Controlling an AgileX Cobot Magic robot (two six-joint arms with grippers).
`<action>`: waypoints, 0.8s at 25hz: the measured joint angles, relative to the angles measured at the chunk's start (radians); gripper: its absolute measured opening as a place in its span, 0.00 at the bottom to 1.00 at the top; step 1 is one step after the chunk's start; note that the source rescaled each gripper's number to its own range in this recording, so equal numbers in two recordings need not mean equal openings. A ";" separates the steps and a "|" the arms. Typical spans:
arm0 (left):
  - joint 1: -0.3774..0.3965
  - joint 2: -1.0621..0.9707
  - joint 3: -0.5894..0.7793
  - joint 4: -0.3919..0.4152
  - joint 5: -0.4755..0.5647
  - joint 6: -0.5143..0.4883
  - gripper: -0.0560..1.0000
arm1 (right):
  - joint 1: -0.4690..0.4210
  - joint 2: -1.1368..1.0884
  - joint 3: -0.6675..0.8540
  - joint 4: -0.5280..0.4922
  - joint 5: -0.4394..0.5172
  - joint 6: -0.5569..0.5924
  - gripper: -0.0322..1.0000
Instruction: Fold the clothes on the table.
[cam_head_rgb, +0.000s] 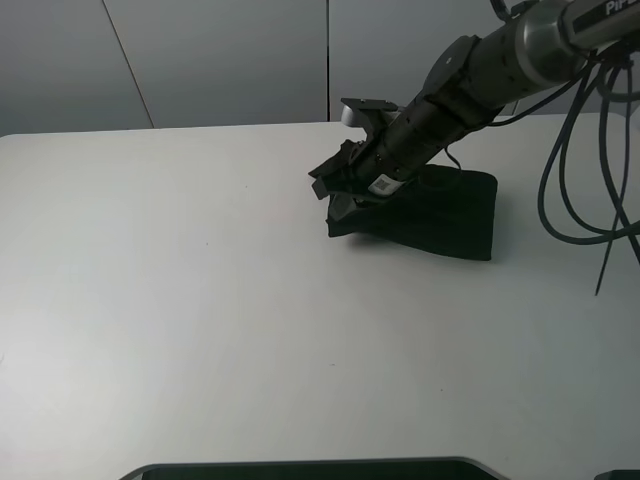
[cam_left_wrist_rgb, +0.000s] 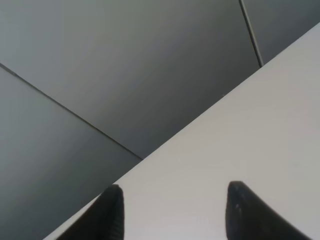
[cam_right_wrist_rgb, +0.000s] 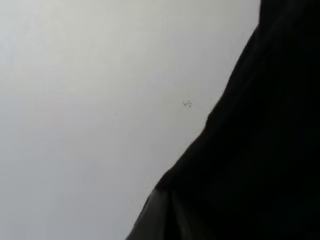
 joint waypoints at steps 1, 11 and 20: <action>0.000 -0.012 0.000 -0.002 -0.002 0.019 0.74 | 0.000 -0.005 0.000 -0.019 0.000 0.000 0.03; 0.000 -0.271 0.000 -0.010 -0.041 0.036 0.74 | 0.000 -0.330 0.000 -0.137 0.033 -0.046 0.38; 0.000 -0.521 0.000 -0.016 -0.037 -0.037 0.94 | 0.000 -0.734 0.000 -0.481 -0.060 0.031 1.00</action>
